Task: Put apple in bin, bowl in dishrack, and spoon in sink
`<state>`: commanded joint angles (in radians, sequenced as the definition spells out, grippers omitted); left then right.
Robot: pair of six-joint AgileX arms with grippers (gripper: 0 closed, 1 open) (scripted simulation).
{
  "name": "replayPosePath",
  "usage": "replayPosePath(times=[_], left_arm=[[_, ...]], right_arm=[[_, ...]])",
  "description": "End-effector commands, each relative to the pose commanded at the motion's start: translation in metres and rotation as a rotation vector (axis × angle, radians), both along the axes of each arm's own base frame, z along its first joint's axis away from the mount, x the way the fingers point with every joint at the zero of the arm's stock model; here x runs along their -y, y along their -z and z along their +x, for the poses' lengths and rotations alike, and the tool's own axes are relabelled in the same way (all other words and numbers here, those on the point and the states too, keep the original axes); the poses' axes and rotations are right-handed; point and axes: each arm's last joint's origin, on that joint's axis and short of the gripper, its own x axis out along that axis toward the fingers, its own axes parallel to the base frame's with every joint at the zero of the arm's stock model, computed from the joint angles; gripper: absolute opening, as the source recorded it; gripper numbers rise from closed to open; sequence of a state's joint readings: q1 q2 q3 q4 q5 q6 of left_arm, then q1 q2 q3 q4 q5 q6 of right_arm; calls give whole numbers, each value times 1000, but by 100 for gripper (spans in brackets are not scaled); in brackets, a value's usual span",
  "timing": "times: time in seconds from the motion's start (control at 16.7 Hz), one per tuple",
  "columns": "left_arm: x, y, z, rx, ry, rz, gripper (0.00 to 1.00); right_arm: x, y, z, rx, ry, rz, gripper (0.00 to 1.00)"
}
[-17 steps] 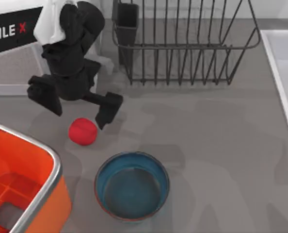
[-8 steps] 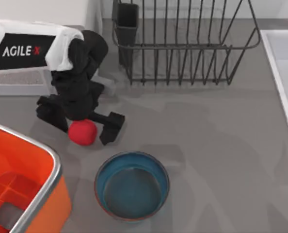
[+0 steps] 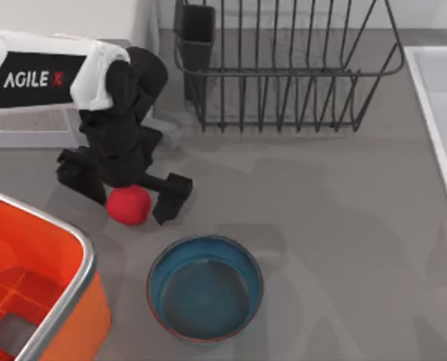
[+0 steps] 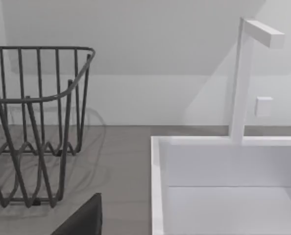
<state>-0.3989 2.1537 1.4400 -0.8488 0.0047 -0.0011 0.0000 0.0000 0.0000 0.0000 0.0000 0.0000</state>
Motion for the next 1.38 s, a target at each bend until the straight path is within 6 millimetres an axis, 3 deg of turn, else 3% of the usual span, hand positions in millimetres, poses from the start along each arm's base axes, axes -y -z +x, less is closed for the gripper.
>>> replayPosePath(times=[0.48, 0.96, 1.2, 1.38], left_arm=[[0, 0, 0, 0, 0, 0, 2], [0, 0, 0, 0, 0, 0, 0], [8, -22, -3, 21, 38, -20, 0], [20, -58, -11, 33, 102, -47, 0]], right_arm=[[0, 0, 0, 0, 0, 0, 100], [0, 0, 0, 0, 0, 0, 100], [0, 0, 0, 0, 0, 0, 100], [0, 0, 0, 0, 0, 0, 100]])
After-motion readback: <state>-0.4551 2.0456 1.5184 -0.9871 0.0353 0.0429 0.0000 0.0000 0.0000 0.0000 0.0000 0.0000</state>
